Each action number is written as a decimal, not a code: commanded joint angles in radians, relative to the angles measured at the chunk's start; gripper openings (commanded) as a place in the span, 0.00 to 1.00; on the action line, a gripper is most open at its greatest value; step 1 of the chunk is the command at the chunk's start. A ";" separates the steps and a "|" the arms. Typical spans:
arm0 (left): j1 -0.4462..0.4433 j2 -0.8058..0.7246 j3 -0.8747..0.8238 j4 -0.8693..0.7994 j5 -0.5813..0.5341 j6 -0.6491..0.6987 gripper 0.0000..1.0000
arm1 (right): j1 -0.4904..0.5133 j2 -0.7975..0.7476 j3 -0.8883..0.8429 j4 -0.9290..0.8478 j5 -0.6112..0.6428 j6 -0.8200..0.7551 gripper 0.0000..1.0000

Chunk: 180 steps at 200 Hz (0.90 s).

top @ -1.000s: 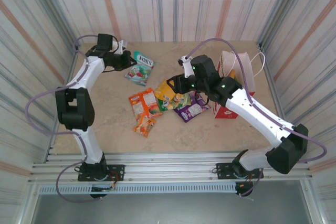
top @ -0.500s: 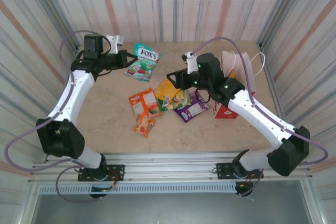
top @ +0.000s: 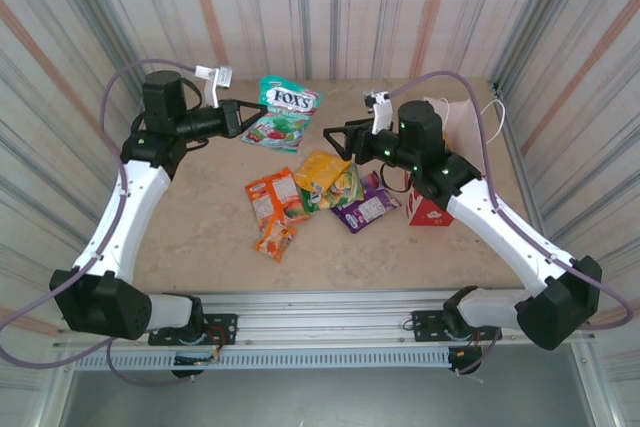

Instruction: Place the snacks into the paper bag

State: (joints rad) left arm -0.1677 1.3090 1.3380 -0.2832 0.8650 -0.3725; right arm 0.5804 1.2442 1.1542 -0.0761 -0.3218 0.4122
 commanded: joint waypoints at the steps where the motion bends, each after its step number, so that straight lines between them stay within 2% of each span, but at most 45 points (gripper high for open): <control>1: -0.025 -0.042 -0.020 0.126 0.079 -0.049 0.00 | -0.021 -0.020 -0.032 0.128 -0.092 0.079 0.74; 40: -0.073 -0.040 -0.030 0.271 0.140 -0.134 0.00 | -0.019 0.007 -0.022 0.182 -0.148 0.071 0.75; 102: -0.117 -0.038 -0.031 0.349 0.162 -0.169 0.00 | -0.028 0.010 -0.046 0.296 -0.205 0.046 0.75; 121: -0.122 -0.032 -0.037 0.353 0.150 -0.172 0.00 | -0.031 0.001 -0.063 0.344 -0.257 0.037 0.69; 180: -0.124 0.003 -0.037 0.346 0.095 -0.177 0.00 | -0.030 -0.039 -0.097 0.353 -0.255 0.003 0.34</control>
State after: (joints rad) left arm -0.2836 1.3037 1.2964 0.0093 0.9764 -0.5331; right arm 0.5480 1.2434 1.0695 0.2337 -0.5484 0.4358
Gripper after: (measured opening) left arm 0.049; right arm 0.402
